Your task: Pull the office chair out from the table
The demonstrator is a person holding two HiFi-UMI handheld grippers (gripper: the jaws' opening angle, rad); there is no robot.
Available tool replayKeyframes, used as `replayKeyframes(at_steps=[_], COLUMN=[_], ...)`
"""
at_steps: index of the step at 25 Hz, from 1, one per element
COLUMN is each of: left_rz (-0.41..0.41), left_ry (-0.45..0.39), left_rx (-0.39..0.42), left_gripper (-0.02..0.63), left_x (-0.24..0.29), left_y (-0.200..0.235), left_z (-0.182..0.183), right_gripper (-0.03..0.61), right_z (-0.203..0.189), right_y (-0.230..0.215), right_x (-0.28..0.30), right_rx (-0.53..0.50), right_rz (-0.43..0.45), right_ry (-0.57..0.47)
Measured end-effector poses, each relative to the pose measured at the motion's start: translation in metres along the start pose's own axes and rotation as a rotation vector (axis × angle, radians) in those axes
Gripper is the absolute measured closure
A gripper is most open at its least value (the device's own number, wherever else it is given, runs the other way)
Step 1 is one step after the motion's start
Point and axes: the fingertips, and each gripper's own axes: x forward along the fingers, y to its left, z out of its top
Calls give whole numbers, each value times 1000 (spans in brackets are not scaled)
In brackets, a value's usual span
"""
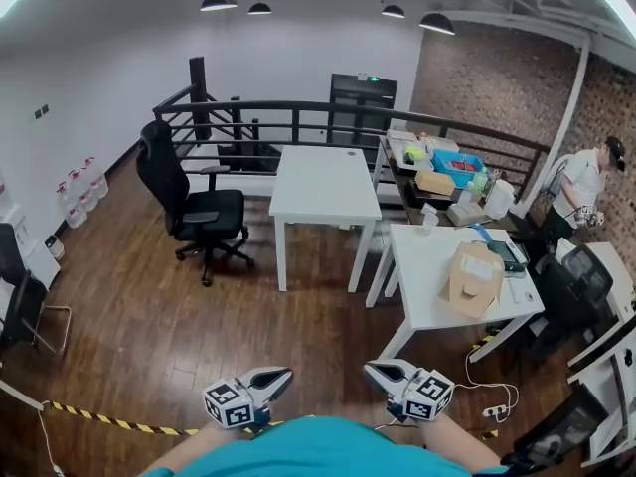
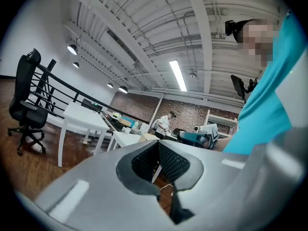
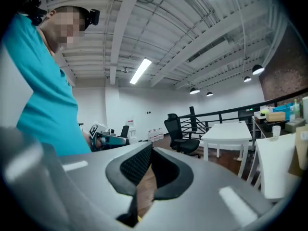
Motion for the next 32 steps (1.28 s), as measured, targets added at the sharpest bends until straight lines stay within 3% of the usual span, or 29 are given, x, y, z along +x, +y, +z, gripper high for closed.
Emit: replayKeyframes(at_steps=[10,32], left_rz=[-21,-27], left_ry=[12,-2], left_rx=[34,54], left_gripper=[588,588], left_x=[-49,-54], left_y=[19,37], left_z=[14,25], right_gripper=[581,581], right_z=[4,7], right_y=[24,22], right_x=[46,68], right_rx=[-21,-51], right_rz=[-65,-30], right_ry=[-36,-8])
